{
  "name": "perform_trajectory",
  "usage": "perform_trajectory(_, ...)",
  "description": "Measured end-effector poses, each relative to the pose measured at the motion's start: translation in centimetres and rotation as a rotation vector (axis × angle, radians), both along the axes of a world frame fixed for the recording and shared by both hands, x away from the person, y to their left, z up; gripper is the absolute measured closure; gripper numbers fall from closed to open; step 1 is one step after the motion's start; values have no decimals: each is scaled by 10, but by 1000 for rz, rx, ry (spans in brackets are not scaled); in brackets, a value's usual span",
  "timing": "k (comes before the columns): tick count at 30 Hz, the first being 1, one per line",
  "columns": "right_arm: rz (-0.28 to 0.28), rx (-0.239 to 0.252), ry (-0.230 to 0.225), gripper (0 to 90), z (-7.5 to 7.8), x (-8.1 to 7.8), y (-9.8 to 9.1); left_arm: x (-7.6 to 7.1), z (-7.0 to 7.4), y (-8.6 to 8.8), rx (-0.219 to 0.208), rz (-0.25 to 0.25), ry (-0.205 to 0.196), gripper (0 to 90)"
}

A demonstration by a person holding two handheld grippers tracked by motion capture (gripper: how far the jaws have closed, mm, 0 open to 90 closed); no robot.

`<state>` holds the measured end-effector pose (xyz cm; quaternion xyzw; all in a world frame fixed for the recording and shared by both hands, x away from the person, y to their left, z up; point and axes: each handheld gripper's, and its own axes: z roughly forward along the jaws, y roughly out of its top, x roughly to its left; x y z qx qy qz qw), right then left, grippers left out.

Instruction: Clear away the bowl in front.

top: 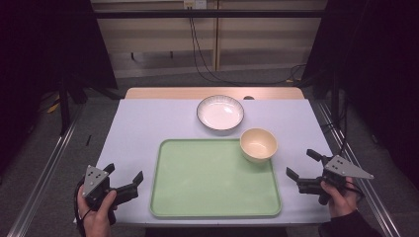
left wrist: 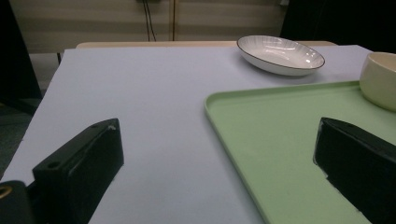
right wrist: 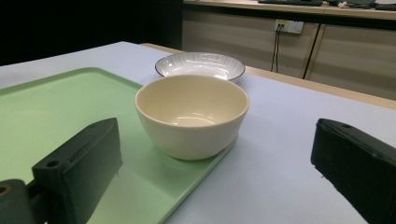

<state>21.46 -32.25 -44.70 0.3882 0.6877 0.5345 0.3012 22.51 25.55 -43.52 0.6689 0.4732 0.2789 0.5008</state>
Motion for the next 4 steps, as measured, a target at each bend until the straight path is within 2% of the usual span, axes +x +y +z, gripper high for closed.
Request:
perform_trajectory(1, 7, 3, 0, 17, 0, 1, 1, 1, 0, -2, 13, -10, 3, 18)
perform_trajectory(4, -5, -16, 2, 17, -1, 4, 1, 2, -1, -4, 12, -24, 12, 18)
